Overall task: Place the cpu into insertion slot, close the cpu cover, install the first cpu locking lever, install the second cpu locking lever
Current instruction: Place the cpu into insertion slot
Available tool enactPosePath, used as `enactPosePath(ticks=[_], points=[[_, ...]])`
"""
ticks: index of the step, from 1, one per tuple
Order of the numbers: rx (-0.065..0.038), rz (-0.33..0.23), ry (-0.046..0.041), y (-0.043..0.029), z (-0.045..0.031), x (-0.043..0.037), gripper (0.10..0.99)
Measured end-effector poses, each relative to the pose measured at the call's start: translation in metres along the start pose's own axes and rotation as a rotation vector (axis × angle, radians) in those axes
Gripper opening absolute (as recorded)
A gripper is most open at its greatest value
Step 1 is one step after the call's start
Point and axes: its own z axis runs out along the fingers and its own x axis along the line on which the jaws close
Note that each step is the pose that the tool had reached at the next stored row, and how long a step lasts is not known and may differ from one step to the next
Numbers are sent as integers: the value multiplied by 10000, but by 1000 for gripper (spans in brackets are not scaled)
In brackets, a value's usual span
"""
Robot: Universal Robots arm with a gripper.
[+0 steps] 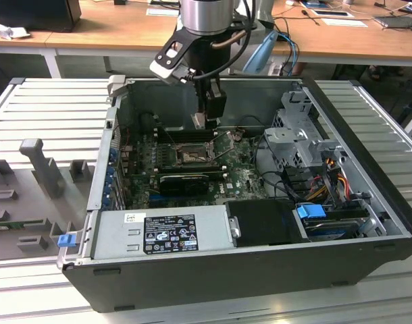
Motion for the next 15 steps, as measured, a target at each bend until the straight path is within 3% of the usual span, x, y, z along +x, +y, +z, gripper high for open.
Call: enactPosePath(ticks=[15], points=[[-14,654,-56,-4,39,-1,525]])
